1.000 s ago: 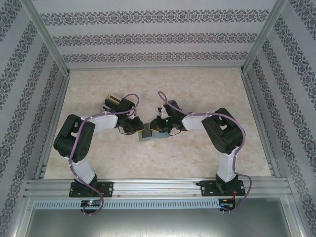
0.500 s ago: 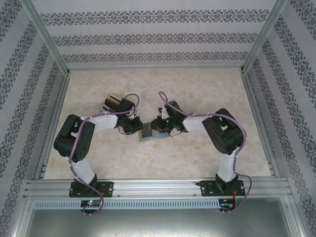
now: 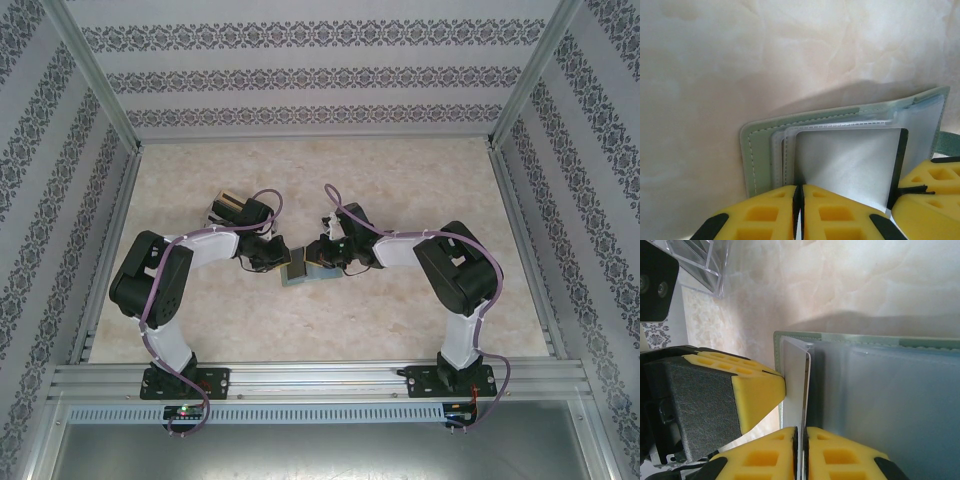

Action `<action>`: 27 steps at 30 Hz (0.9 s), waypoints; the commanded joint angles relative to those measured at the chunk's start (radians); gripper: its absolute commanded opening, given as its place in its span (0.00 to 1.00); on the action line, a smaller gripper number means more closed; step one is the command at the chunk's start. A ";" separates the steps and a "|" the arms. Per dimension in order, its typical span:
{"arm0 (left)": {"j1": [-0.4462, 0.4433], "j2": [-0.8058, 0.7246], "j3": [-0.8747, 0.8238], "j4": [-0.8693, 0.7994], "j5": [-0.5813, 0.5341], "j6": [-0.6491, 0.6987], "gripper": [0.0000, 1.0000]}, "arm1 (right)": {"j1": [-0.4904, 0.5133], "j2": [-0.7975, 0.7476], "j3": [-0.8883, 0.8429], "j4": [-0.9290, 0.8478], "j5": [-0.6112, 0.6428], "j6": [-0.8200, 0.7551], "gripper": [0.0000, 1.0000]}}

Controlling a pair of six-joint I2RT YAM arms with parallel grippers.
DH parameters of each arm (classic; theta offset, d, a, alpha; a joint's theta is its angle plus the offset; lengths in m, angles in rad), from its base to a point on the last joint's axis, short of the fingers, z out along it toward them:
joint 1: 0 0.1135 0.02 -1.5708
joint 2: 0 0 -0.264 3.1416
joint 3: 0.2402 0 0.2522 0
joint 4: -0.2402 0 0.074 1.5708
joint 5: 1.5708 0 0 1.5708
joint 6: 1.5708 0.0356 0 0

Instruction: Take the credit cards out of the card holder

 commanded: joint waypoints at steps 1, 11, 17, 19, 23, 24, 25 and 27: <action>-0.007 0.064 -0.020 -0.067 -0.081 0.025 0.14 | -0.002 -0.009 0.005 0.028 -0.037 -0.013 0.16; -0.007 0.060 -0.020 -0.066 -0.066 0.029 0.13 | 0.009 0.010 0.025 0.035 -0.059 -0.020 0.10; -0.007 0.048 -0.020 -0.082 -0.074 0.034 0.16 | 0.002 -0.003 0.013 0.018 -0.039 -0.042 0.02; -0.006 0.038 -0.019 -0.087 -0.082 0.034 0.18 | -0.008 -0.016 -0.001 0.019 -0.024 -0.048 0.01; -0.005 0.026 -0.018 -0.094 -0.085 0.033 0.19 | -0.031 -0.040 -0.031 0.016 -0.002 -0.061 0.00; -0.005 0.024 -0.017 -0.096 -0.086 0.031 0.19 | -0.036 -0.042 -0.035 0.017 0.002 -0.061 0.00; -0.005 0.022 -0.016 -0.096 -0.085 0.032 0.19 | -0.040 -0.042 -0.040 0.017 0.003 -0.061 0.00; -0.005 0.020 -0.015 -0.096 -0.082 0.032 0.19 | -0.043 -0.038 -0.042 0.018 0.003 -0.060 0.00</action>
